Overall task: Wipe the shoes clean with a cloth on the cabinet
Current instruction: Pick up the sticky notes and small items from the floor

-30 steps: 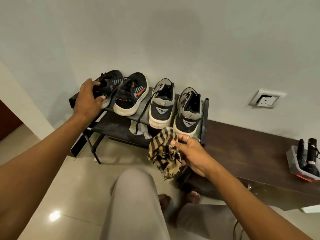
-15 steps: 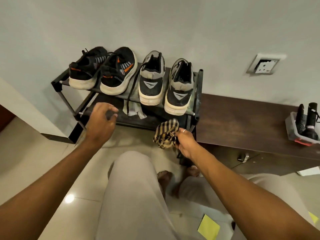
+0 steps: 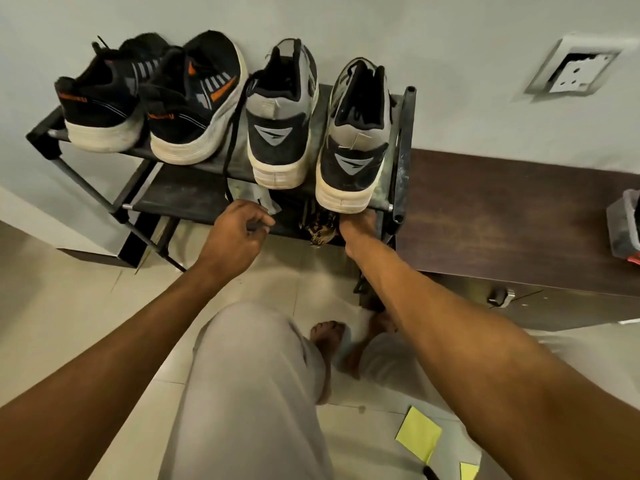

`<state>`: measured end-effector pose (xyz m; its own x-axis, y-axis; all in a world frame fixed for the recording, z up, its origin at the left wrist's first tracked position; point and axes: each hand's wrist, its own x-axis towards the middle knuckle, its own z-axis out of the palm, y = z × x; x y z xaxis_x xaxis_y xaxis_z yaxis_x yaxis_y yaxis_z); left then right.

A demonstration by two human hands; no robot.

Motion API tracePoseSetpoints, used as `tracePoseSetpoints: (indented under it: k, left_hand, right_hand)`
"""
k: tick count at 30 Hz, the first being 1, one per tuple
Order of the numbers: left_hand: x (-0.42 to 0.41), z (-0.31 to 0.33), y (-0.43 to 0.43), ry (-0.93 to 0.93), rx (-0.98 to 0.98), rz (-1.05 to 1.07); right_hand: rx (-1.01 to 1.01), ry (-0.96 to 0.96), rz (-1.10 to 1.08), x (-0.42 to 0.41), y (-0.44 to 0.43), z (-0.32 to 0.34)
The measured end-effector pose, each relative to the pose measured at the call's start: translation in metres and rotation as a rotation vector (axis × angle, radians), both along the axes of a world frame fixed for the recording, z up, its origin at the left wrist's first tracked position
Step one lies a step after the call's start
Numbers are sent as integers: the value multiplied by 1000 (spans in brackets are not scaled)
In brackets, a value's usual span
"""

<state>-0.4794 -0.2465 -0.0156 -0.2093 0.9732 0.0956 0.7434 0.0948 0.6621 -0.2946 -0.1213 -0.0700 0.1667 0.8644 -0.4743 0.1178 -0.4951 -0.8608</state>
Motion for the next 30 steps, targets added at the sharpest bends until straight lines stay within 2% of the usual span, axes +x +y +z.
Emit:
tracePoseSetpoints:
  k: [4, 7, 13, 17, 22, 30]
  left_hand:
    - [7, 17, 0, -12, -2, -8]
    - [17, 37, -1, -8, 8, -14]
    - [57, 81, -8, -63, -96, -25]
    - [106, 105, -16, -85, -107, -106]
    - [174, 118, -15, -126, -134, -295]
    - [278, 90, 7, -109, -315, -525]
  right_hand:
    - [58, -78, 59, 3, -7, 4]
    - [44, -147, 256, 12, -20, 11]
    - [-35, -55, 498, 63, -68, 35]
    - [-9, 12, 442, 116, -100, 69]
    - [53, -44, 320, 181, -114, 102]
    - [100, -98, 178, 268, -119, 110]
